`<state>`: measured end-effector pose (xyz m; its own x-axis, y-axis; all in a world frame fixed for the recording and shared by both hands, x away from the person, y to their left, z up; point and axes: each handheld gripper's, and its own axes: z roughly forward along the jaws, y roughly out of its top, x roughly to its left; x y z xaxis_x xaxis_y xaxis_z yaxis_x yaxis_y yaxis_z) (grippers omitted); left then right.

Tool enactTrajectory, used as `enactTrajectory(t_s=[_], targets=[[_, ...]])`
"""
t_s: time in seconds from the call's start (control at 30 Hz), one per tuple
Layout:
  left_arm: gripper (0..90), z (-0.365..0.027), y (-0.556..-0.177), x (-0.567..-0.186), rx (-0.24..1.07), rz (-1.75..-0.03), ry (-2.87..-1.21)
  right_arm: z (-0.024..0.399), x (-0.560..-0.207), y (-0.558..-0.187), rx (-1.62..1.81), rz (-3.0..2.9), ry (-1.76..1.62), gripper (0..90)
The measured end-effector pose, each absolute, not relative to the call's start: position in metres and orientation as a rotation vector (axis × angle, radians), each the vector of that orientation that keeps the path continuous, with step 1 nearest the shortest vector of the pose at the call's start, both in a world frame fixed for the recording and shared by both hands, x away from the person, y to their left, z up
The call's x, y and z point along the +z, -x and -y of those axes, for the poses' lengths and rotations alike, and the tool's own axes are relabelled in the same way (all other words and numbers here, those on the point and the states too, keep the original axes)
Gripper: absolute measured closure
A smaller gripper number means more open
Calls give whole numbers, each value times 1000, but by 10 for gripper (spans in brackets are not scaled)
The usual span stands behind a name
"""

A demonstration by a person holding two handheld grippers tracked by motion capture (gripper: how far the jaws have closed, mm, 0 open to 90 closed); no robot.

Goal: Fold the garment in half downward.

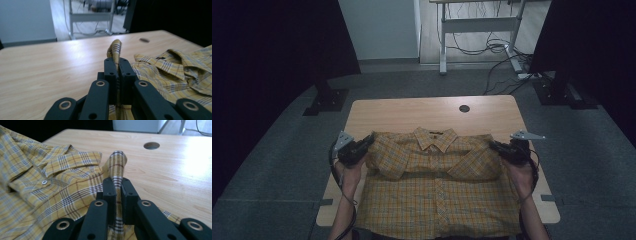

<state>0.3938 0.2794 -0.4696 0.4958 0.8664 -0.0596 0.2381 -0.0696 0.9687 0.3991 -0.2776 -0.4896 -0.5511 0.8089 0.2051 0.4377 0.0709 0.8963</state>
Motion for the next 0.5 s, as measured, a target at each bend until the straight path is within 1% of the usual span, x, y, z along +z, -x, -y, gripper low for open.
enactTrajectory(t_s=[0.13,0.23,0.37,0.5], targets=[[868,-284,-372,-463,678,-934,-1587,289,-486,-377,1538,-1986,-1217,837],[868,-287,-355,-466,666,-918,-1617,296,-489,-359,1556,-2002,-1209,837],[866,-291,-333,-485,614,-930,-1673,304,-502,-333,1540,-2055,-1211,836],[864,-292,-314,-511,541,-960,-1764,310,-524,-309,1493,-2145,-1252,833]])
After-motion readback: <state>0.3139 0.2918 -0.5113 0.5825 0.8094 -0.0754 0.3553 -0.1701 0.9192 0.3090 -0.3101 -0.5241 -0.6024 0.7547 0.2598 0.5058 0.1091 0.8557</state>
